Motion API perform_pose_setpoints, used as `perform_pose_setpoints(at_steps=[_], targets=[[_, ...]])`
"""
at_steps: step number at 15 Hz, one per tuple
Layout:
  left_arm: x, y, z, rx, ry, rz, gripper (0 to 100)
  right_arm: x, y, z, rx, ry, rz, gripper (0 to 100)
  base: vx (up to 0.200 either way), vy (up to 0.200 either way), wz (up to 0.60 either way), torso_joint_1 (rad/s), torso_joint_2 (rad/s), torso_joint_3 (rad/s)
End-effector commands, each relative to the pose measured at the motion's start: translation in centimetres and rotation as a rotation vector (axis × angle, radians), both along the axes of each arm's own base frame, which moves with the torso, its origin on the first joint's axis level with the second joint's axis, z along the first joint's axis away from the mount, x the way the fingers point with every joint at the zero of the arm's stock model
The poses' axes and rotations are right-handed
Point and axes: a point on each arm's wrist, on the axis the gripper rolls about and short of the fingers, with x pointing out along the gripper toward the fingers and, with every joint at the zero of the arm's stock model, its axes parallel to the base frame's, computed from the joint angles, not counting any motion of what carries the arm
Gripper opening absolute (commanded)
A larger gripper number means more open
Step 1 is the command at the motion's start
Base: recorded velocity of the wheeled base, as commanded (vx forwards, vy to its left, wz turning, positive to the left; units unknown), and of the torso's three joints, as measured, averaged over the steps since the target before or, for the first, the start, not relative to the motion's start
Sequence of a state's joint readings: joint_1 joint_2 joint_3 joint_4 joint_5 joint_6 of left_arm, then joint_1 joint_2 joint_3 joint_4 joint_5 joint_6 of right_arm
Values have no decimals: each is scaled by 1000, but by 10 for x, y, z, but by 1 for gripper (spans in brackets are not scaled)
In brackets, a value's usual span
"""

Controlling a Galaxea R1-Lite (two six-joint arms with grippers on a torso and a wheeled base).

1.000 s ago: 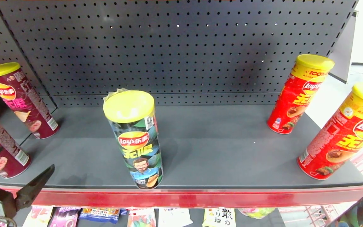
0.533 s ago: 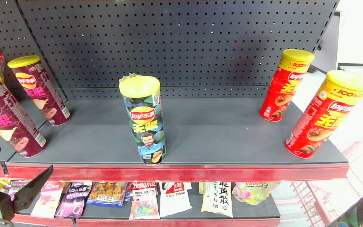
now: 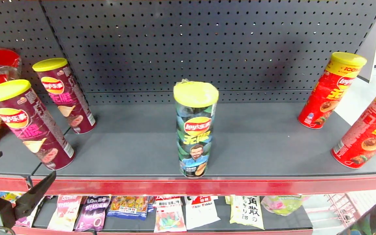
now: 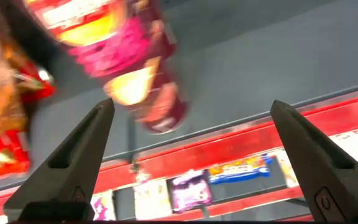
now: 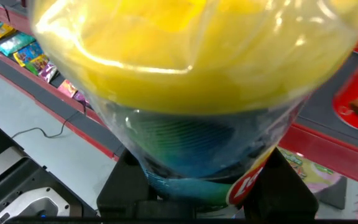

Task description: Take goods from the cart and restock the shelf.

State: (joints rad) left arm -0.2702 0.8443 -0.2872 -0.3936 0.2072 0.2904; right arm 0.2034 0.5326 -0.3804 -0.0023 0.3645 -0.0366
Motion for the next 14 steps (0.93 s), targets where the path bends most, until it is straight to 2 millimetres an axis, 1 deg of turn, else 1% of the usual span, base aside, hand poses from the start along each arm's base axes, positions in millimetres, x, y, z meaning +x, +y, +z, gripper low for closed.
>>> perform_pose_setpoints(at_steps=[1,2,5,8,9,11,13,14], targets=[[0,0,1,3,-4,1,100,0,0,0,0,-1,1,0,0,0,0,0,0,0],[0,0,0,2,-2,1,100,0,0,0,0,-1,1,0,0,0,0,0,0,0],[0,0,-1,6,2,-1,100,2,1,2,0,2,4,0,200,0,0,-2,2,1],[-1,0,0,2,-5,-25,100,8,2,10,0,1,17,0,0,0,0,0,0,0],[-3,0,1,-2,-13,-40,100,13,3,18,1,-1,23,0,0,0,0,0,0,0],[-6,0,1,-9,-19,-82,100,19,6,27,0,1,55,0,0,0,0,0,0,0],[-8,-1,-2,15,-20,-124,100,27,10,47,5,-24,106,0,0,0,0,0,0,0],[-9,-1,-4,32,-16,-137,100,31,13,52,5,-24,126,0,0,0,0,0,0,0]])
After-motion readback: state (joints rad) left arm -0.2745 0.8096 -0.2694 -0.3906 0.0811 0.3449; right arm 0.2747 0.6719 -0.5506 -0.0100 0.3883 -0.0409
